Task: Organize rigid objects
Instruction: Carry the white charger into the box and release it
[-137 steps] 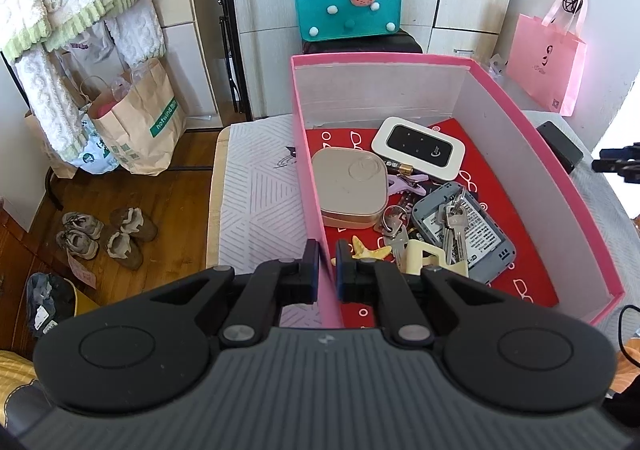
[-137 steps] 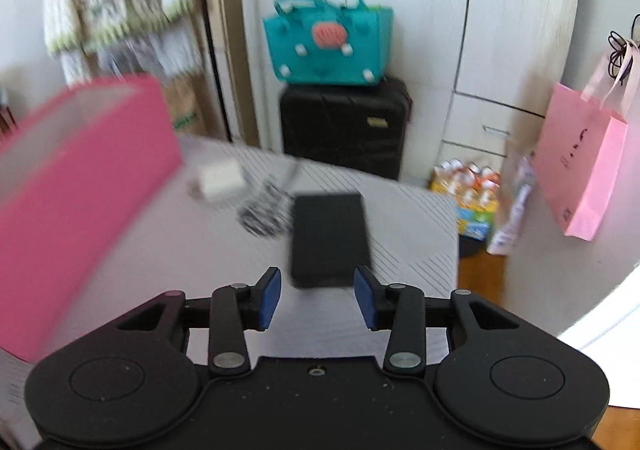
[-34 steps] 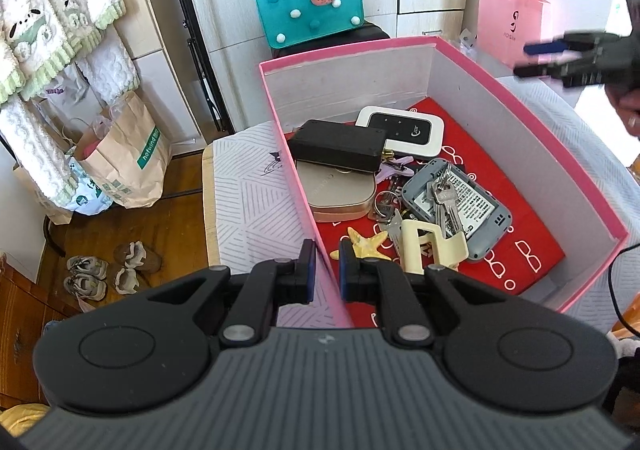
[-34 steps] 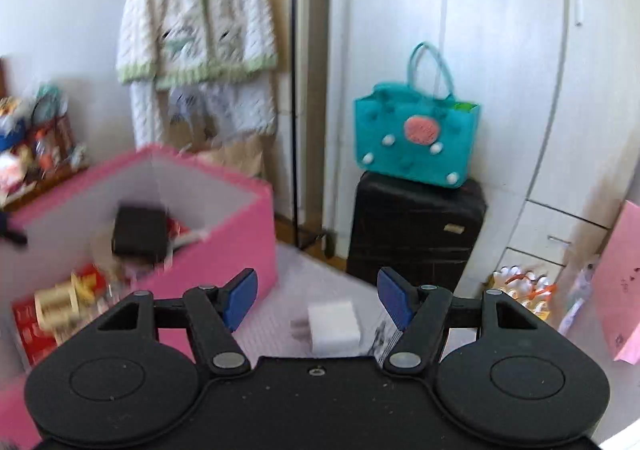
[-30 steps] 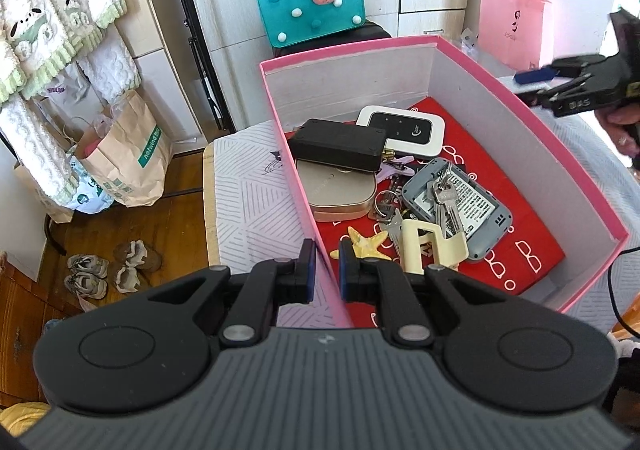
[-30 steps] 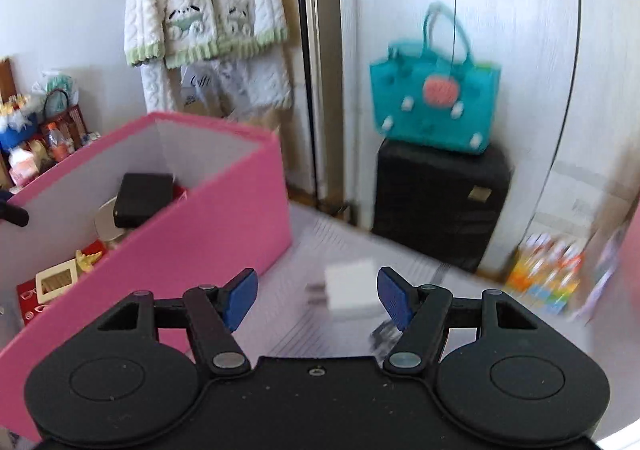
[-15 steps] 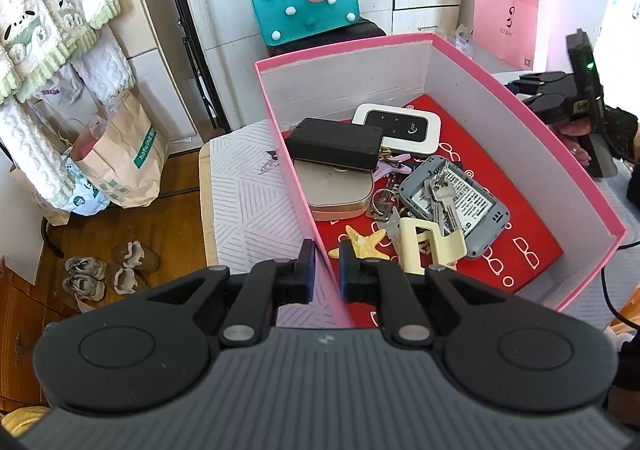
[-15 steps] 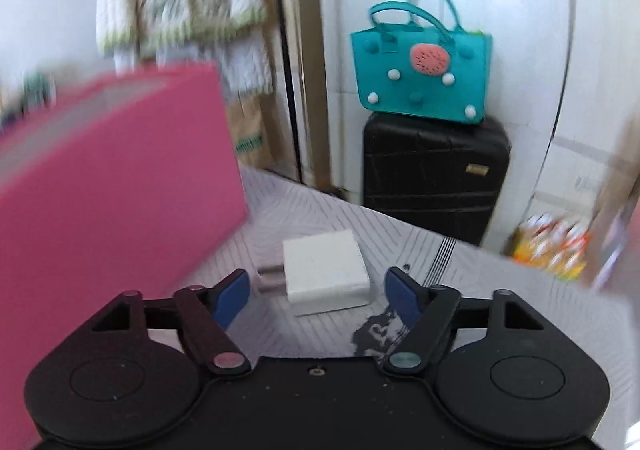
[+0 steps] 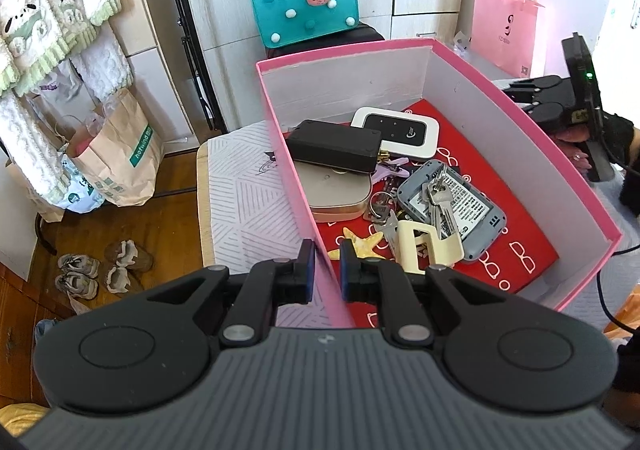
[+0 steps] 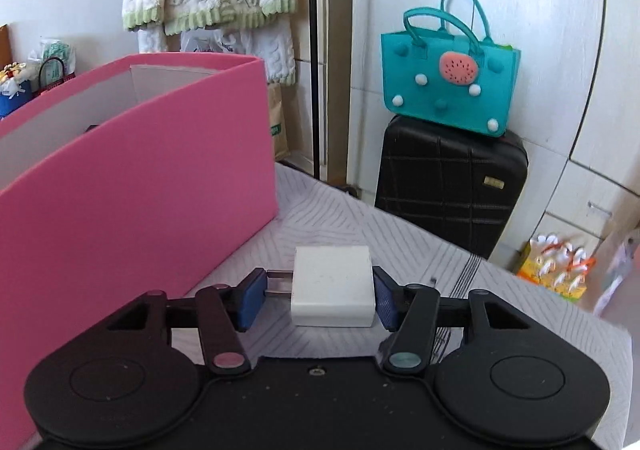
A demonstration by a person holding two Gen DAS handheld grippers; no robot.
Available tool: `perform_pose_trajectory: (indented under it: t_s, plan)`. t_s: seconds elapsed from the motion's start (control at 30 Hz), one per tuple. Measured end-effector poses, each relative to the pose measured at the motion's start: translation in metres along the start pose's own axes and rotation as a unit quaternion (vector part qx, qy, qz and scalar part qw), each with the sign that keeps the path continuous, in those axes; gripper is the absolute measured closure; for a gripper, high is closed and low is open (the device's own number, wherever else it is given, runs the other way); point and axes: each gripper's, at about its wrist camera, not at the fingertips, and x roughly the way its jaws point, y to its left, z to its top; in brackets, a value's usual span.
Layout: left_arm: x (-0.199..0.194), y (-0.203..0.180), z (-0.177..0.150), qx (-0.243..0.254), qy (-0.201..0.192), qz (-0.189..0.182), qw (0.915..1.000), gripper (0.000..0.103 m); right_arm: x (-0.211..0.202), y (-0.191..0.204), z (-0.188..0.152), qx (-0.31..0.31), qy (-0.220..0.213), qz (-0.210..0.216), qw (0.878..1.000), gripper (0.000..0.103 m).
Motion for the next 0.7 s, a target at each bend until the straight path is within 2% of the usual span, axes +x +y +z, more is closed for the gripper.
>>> perform_pose_trajectory:
  t_s: [0.23, 0.33, 0.47, 0.6, 0.7]
  plan:
    - [0.000, 0.001, -0.002, -0.007, -0.007, -0.002, 1.0000, 0.092, -0.031, 0.023, -0.003, -0.033, -0.018, -0.053, 0.998, 0.042]
    - [0.001, 0.001, -0.002, -0.008, -0.007, 0.000, 0.9999, 0.092, -0.058, 0.028, 0.007, -0.021, -0.058, -0.052, 0.997, 0.042]
    - [0.001, 0.002, -0.003, -0.013, -0.011, 0.001, 0.9999, 0.092, -0.100, 0.048, 0.026, -0.039, -0.125, -0.057, 0.990, 0.042]
    - [0.000, 0.000, -0.004, -0.014, -0.012, 0.002, 0.9998, 0.092, -0.119, 0.078, 0.052, -0.078, -0.147, -0.030, 0.986, 0.042]
    - [0.000, -0.001, -0.004, -0.013, -0.013, 0.003, 0.9998, 0.092, -0.113, 0.103, 0.065, -0.105, -0.121, 0.011, 0.987, 0.042]
